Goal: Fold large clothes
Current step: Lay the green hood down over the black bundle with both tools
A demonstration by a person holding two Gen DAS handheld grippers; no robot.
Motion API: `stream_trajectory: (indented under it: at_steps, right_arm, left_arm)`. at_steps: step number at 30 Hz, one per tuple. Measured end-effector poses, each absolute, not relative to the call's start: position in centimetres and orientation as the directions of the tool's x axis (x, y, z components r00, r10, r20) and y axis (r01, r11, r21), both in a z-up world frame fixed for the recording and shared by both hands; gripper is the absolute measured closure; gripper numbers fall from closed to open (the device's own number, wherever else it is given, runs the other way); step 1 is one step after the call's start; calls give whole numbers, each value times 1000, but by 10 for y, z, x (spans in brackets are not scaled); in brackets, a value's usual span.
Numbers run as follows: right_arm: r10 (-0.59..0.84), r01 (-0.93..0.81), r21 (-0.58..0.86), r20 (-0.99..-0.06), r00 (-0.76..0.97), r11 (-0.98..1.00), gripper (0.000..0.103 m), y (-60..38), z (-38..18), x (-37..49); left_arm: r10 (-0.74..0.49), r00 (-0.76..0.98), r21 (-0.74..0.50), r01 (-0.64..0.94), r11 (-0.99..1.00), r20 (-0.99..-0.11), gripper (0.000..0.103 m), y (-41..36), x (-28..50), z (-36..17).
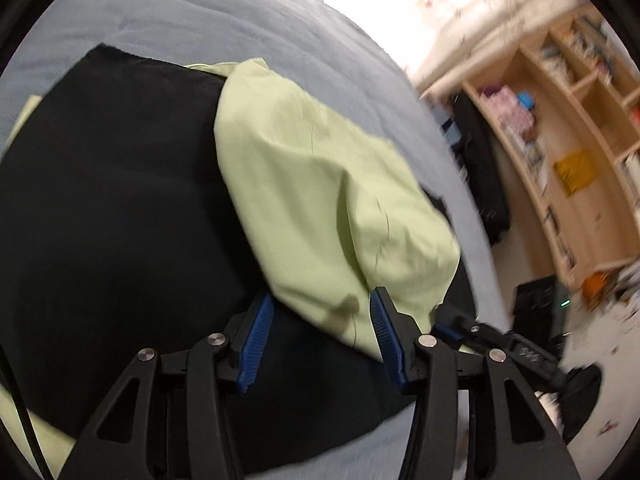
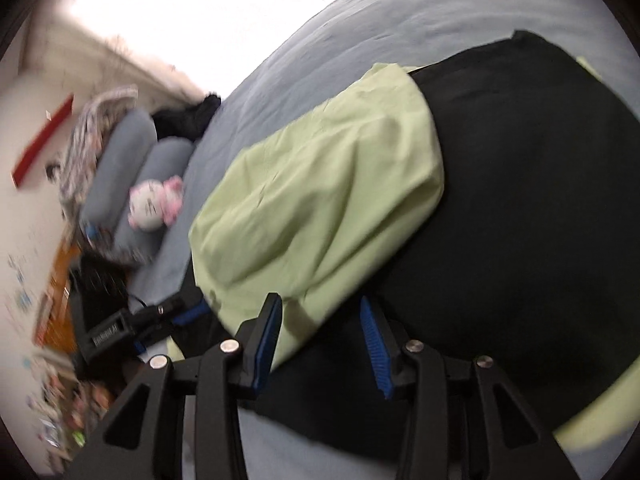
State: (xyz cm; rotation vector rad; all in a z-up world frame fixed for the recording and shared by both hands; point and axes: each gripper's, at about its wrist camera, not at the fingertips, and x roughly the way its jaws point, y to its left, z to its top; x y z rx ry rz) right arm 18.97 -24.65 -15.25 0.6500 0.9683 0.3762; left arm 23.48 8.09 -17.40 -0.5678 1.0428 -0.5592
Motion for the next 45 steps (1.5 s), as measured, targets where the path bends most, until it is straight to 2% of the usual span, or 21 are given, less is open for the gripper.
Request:
stream_trajectory:
  at_steps: [1,2,3,4,8,11,14,15,17,19,22,25,26,28,29,32,35,37,39,40,45]
  right_arm:
    - [576,-7,676,-622,531,737,65,-248,-156,194]
    - [587,-9,691,-607,536,723,78,-248,-159,197]
    - [598,-8,705,-596,536,709,89,-247,-161,201]
    - [600,1,710,-596,534,704,90,-247,-162,203]
    - [607,98,752,-594,527,651,94,-246,-150,186]
    - [507,181,648,-714,483,740,96,-237,-168,172]
    - [508,185,649,-714,481,738,97,-236,-176,170]
    - [496,178,635,-722,482,752,92,-235,-170,169]
    - [420,150,547,-766,487,823,91,-229,-150,163]
    - [286,113,400,-799,530,909,91,-220,-122,152]
    - [206,33,293,-744,635,956,91,-206,-90,145]
    - [248,-68,277,-690,680,958,91,-187,-75,163]
    - [262,-99,270,-679,685,958,91,-175,-74,176]
    - [305,-141,291,-663,684,946,91,-159,-78,200]
    - [320,-154,297,-663,677,942,91,-148,-81,211]
    - [320,-171,279,-682,658,945,91,-129,-100,246]
    - [275,-154,229,-726,630,961,91,-128,-128,267]
    - [234,-120,205,-746,624,971,95,-140,-140,265]
    - [214,-70,219,-746,631,973,102,-167,-145,257]
    - [169,-29,196,-747,643,980,103,-182,-145,250]
    - [175,18,246,-735,655,969,103,-224,-146,228]
  left_arm:
    - [-675,403,-683,150,715,-618,56,80,237,-177]
    - [-679,413,-693,141,707,-608,63,79,240,-180]
    - [-670,422,-693,123,710,-611,93,76,242,-183]
    - [-666,413,-692,109,713,-621,99,73,245,-184]
    - [-555,353,-605,-40,795,-753,100,61,238,-174]
    - [-494,258,-532,-103,841,-831,100,50,233,-188]
    - [-521,247,-560,-131,818,-817,98,51,235,-203]
    - [-529,253,-568,-113,815,-810,95,51,234,-198]
    - [-488,277,-524,-72,848,-828,87,51,228,-184]
    - [-394,340,-430,-34,902,-854,72,52,220,-162]
    - [-234,483,-270,-5,963,-844,71,44,202,-127]
    - [-265,590,-273,77,959,-763,71,22,199,-101]
    - [-299,600,-294,109,950,-742,72,11,205,-99]
    - [-326,595,-314,128,941,-734,87,-9,222,-102]
    - [-329,599,-317,130,940,-730,91,-14,230,-105]
    - [-306,622,-316,99,944,-721,92,-21,252,-121]
    - [-281,598,-308,59,949,-751,92,-6,265,-150]
    - [-232,577,-258,38,965,-783,96,2,270,-170]
    - [-258,580,-274,61,960,-773,98,11,265,-178]
    - [-259,587,-267,75,961,-768,102,16,261,-179]
    - [-260,596,-270,74,960,-760,102,31,252,-182]
